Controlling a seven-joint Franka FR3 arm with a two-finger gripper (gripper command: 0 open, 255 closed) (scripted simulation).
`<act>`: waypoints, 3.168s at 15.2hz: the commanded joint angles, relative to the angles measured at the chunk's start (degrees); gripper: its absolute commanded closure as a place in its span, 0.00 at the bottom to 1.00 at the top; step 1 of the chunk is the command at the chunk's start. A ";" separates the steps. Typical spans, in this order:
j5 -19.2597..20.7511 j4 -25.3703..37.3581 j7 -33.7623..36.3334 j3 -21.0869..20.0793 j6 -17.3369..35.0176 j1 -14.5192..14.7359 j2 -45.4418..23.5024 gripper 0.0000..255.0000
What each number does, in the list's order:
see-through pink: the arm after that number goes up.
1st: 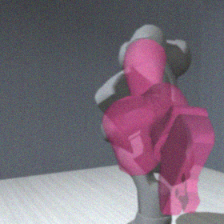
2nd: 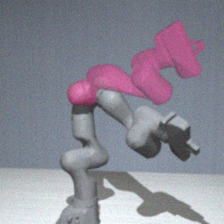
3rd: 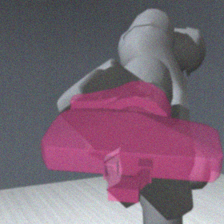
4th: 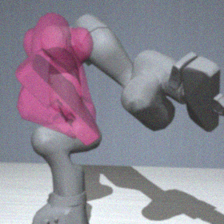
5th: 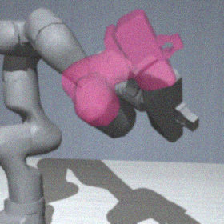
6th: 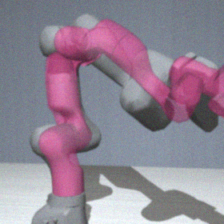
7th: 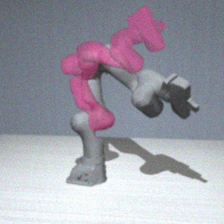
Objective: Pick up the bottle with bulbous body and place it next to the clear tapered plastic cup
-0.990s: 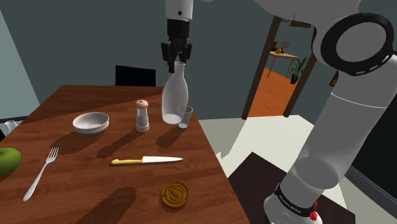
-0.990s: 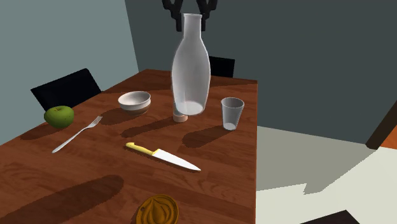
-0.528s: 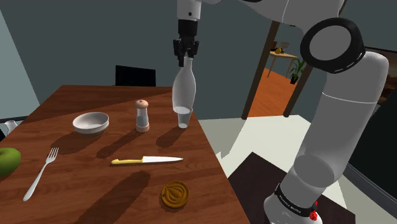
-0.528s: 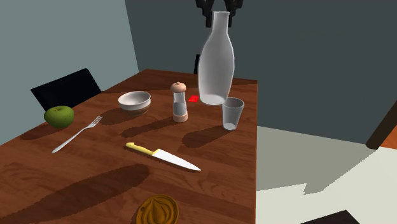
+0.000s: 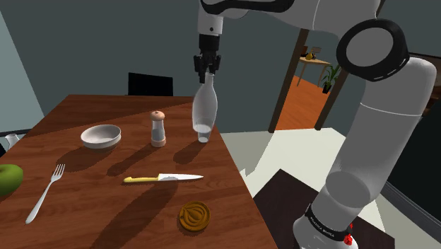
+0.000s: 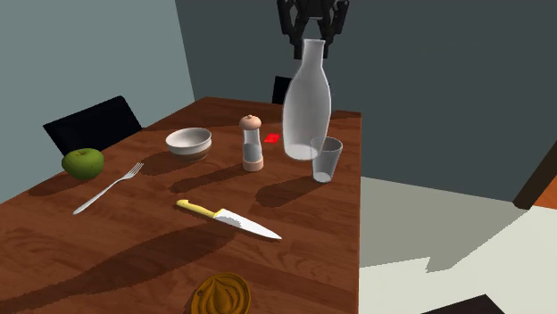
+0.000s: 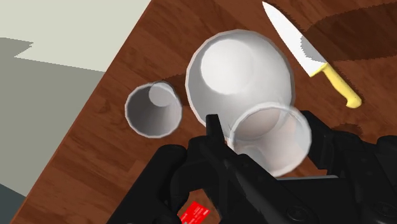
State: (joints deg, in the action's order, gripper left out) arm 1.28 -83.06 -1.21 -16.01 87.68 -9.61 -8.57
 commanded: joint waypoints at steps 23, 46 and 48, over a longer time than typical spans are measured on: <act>-0.13 -19.40 -0.25 0.25 18.79 -0.40 0.68 1.00; -0.12 -15.72 -0.30 0.24 15.20 -0.38 0.58 0.00; -0.12 -15.73 -0.30 0.24 15.20 -0.39 0.59 0.00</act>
State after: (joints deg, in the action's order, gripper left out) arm 1.11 -99.33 -1.49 -15.78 103.33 -9.99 -7.83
